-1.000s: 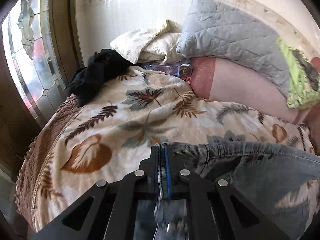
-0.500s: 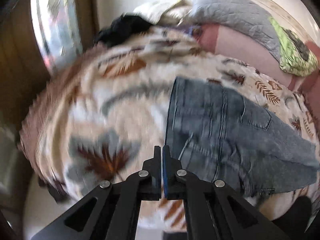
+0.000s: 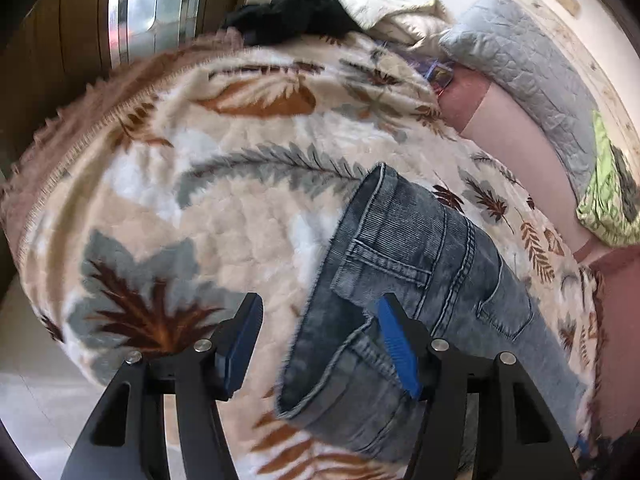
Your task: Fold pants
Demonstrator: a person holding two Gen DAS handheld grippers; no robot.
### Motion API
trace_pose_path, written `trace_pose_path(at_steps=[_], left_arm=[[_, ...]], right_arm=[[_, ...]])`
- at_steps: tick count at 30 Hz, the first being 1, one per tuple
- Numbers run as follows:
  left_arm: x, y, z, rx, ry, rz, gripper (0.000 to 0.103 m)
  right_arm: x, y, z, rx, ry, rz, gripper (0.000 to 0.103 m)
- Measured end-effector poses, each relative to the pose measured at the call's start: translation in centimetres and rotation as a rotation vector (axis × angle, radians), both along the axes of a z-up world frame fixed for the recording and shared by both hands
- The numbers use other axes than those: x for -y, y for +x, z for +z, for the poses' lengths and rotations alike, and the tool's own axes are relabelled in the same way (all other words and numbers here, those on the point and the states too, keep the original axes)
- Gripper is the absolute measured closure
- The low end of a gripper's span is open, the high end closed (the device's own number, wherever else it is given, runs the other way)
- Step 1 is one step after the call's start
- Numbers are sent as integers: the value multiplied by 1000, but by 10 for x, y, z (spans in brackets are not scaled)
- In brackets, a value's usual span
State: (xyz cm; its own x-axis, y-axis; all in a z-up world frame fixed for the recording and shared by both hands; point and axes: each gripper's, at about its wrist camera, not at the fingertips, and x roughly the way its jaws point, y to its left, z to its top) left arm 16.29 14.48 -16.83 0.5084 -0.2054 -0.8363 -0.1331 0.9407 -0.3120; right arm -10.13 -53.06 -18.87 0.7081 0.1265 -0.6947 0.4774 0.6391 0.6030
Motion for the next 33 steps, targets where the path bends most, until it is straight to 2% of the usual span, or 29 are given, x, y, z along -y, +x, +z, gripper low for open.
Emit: trace_pose_path(at_steps=[2, 8, 14, 17, 19, 20, 24, 28, 31, 32, 33], left_arm=[[5, 11, -11, -53, -60, 29, 42], [22, 33, -30, -162, -151, 42, 42], [26, 57, -37, -191, -185, 57, 44], [26, 62, -35, -168, -188, 57, 61], [23, 62, -35, -155, -188, 67, 78], [22, 62, -35, -151, -182, 68, 80], [19, 60, -40, -170, -157, 71, 82], [12, 57, -48, -195, -212, 110, 82], [16, 56, -46, -186, -182, 102, 83], [18, 58, -46, -182, -180, 108, 85], [19, 59, -45, -175, -175, 113, 92]], right_arm=[[-5, 1, -1, 10, 3, 12, 45], [-14, 5, -5, 9, -12, 29, 45], [-13, 2, -10, 16, -19, 33, 45], [-12, -1, -11, 26, -10, 27, 45], [-13, -1, -12, 26, -16, 33, 45], [-13, -1, -12, 25, -18, 38, 45], [-18, -2, -13, 37, -15, 50, 45], [-22, -6, -10, 37, -30, 55, 45], [-22, -9, -10, 32, -35, 54, 45], [-21, -10, -11, 31, -35, 53, 45], [-21, -11, -11, 30, -33, 51, 45]])
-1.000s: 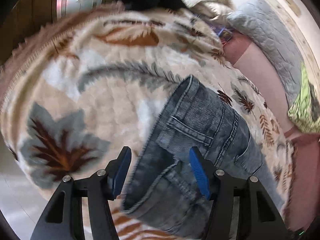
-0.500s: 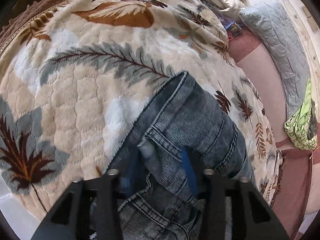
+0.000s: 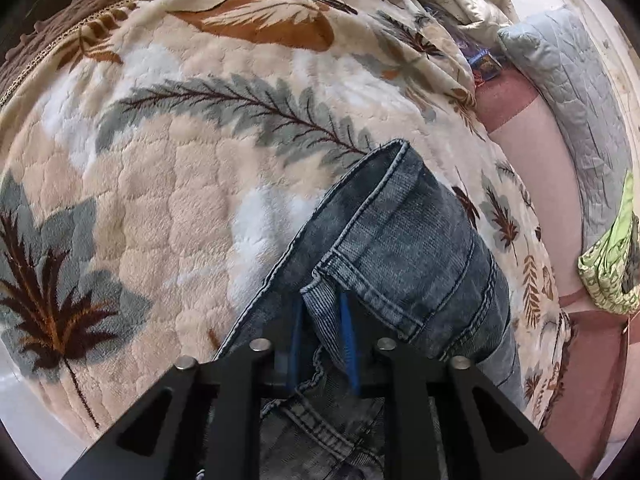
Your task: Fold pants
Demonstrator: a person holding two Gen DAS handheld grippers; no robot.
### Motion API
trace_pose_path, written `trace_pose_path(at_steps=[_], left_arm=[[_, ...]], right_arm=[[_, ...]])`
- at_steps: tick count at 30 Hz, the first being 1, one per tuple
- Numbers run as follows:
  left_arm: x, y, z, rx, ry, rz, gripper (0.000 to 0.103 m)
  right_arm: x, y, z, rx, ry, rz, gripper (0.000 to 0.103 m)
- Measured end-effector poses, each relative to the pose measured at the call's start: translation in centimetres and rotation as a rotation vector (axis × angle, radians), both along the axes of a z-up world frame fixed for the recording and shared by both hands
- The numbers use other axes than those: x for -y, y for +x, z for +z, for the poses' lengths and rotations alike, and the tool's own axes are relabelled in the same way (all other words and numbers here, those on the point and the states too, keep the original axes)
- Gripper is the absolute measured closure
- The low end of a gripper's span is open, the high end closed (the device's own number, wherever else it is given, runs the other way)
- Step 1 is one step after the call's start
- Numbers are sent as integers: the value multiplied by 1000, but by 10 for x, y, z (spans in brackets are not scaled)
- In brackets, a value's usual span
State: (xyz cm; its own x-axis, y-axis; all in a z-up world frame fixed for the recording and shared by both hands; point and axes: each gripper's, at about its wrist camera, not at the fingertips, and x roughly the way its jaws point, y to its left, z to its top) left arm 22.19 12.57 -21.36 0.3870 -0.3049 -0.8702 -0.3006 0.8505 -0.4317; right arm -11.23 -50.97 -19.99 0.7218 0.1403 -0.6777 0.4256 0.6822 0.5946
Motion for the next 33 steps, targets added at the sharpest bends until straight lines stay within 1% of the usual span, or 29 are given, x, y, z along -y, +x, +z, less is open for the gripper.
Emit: trace_pose_path(at_steps=[3, 7, 10, 14, 17, 19, 20, 21, 23, 25, 28, 29, 30, 31, 32, 33], left_arm=[[3, 4, 0, 8, 0, 22, 96], [5, -4, 11, 61, 37, 11, 97], [3, -15, 22, 102, 48, -3, 97], [-4, -32, 39, 137, 36, -25, 98], [-2, -45, 56, 176, 50, -53, 98], [0, -53, 65, 187, 54, -63, 98], [0, -57, 69, 194, 49, -66, 98], [1, -61, 73, 204, 47, -72, 98], [2, -69, 80, 217, 45, -76, 98], [1, -78, 84, 226, 37, -80, 98], [-2, -89, 88, 221, 21, -76, 98], [-4, -93, 90, 223, 17, -73, 98], [-6, -97, 92, 228, 15, -71, 98], [-9, -102, 94, 236, 15, -70, 98], [-11, -105, 95, 241, 20, -69, 98], [-14, -109, 95, 243, 25, -64, 98]], right_arm=[[1, -3, 1, -1, 1, -5, 45], [1, -7, 6, 6, -9, 2, 45], [6, -10, 7, 20, 25, 4, 45], [13, -17, 5, 35, 66, -10, 45], [20, -21, 0, 32, 86, -39, 40], [26, -22, -3, 37, 95, -61, 39], [27, -21, -4, 39, 99, -62, 36], [28, -19, -7, 31, 102, -61, 31], [29, -12, -15, -14, 108, -62, 31], [27, -6, -21, -35, 95, -58, 30], [24, 3, -22, -48, 30, -51, 30], [22, 6, -21, -53, 13, -46, 32], [21, 8, -19, -57, -6, -41, 39], [17, 12, -16, -71, -55, -21, 47], [13, 15, -14, -83, -91, 8, 70], [8, 21, -14, -114, -129, 48, 81]])
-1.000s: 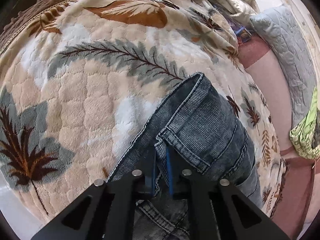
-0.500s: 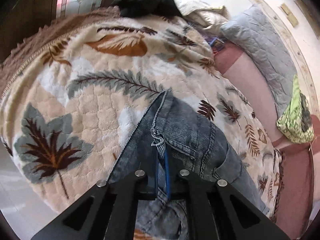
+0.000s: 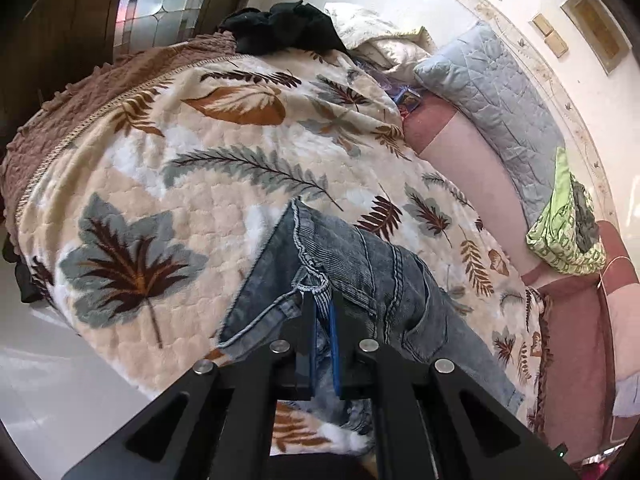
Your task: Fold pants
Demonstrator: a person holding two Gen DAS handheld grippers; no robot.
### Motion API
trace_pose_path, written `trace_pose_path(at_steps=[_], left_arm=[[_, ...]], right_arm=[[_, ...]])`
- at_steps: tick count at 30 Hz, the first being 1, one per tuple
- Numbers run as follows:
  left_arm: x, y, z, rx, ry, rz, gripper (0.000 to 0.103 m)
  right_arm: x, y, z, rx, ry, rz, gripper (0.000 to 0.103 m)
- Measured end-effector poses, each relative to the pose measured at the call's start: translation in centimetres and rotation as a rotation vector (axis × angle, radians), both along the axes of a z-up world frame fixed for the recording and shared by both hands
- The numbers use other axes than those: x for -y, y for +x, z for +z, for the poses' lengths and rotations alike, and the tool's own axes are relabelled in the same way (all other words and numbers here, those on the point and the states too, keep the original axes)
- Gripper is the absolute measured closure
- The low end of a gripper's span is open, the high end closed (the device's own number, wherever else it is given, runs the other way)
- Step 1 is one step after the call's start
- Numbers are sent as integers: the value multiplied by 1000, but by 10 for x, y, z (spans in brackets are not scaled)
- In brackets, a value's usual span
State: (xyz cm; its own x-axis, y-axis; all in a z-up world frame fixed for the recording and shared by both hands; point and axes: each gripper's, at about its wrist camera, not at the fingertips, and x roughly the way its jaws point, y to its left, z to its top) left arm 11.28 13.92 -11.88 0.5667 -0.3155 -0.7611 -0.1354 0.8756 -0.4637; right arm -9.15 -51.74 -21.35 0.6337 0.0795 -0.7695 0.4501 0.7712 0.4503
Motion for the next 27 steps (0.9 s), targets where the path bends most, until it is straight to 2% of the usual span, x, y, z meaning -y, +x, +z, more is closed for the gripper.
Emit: trace_pose_path(at_steps=[1, 3, 8, 13, 15, 19, 22, 24, 27], left_arm=[[-3, -4, -2, -3, -5, 4, 98], [-10, -10, -8, -22, -22, 17, 98], [-25, -20, -22, -55, -57, 37, 98], [-30, -25, -34, -71, -55, 48, 98], [-32, -24, -46, -100, -49, 54, 97], [-36, -24, -78, -174, -45, 68, 97], [-39, -25, -90, -204, -66, 76, 97], [-40, -27, -87, -199, -71, 81, 95], [-36, -31, -74, -172, 21, 75, 87]], right_arm=[[-5, 5, -1, -44, -39, 24, 86], [-9, 9, -2, -79, -82, 23, 89], [4, -4, 21, 1, -74, -34, 91], [12, -14, 44, 39, -133, -63, 91], [13, -13, 36, 16, -118, -66, 91], [13, -12, -1, -75, -92, -76, 91], [16, -20, -9, -57, -63, -88, 91], [18, -21, -6, -63, -59, -83, 90], [19, -23, 5, -75, -68, -90, 73]])
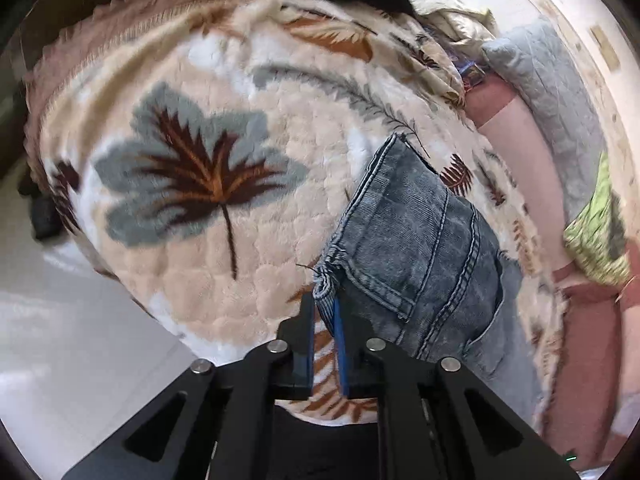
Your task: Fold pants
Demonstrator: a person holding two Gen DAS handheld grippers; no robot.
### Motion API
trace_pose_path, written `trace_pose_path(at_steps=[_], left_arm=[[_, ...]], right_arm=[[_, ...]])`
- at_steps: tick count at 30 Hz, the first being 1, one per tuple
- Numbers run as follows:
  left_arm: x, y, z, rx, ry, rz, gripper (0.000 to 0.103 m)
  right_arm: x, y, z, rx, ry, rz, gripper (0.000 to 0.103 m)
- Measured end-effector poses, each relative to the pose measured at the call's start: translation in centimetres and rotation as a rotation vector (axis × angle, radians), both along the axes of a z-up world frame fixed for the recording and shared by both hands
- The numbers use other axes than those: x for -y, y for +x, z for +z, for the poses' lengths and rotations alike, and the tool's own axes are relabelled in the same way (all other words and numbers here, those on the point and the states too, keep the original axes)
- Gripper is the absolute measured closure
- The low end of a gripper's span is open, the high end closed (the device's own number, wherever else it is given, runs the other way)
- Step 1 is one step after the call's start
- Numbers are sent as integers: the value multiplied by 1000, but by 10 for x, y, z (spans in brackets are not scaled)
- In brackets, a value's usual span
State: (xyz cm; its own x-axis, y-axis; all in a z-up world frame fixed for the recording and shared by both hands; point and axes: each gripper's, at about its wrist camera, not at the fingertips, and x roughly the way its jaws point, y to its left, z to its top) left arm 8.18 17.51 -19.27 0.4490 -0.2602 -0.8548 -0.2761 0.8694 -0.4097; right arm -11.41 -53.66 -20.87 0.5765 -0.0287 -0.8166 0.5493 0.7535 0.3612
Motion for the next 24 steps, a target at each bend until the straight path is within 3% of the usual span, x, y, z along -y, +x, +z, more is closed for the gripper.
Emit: trace_pose_path(at_steps=[2, 3, 4, 6, 9, 14, 18, 24], left_arm=[[6, -8, 15, 22, 167, 26, 79], [10, -13, 22, 49, 246, 31, 71], [13, -19, 31, 82, 308, 28, 60], [19, -29, 46, 142, 374, 33, 56], [36, -35, 64, 208, 388, -4, 52], [111, -36, 74, 264, 348, -219, 42], [180, -23, 57, 185, 235, -375, 41], [245, -14, 20, 70, 293, -505, 41]], right_arm=[[-4, -4, 12, 18, -56, -11, 67], [-7, -6, 18, 29, -80, -13, 66], [-11, -8, 26, 44, -111, -15, 66], [-16, -8, 37, 64, -159, -31, 66], [-30, -3, 55, 99, -219, -35, 66], [-67, 31, 53, 120, -168, 80, 66], [-114, 74, 29, 32, -163, 211, 66], [-136, 95, -3, -113, -143, 305, 66]])
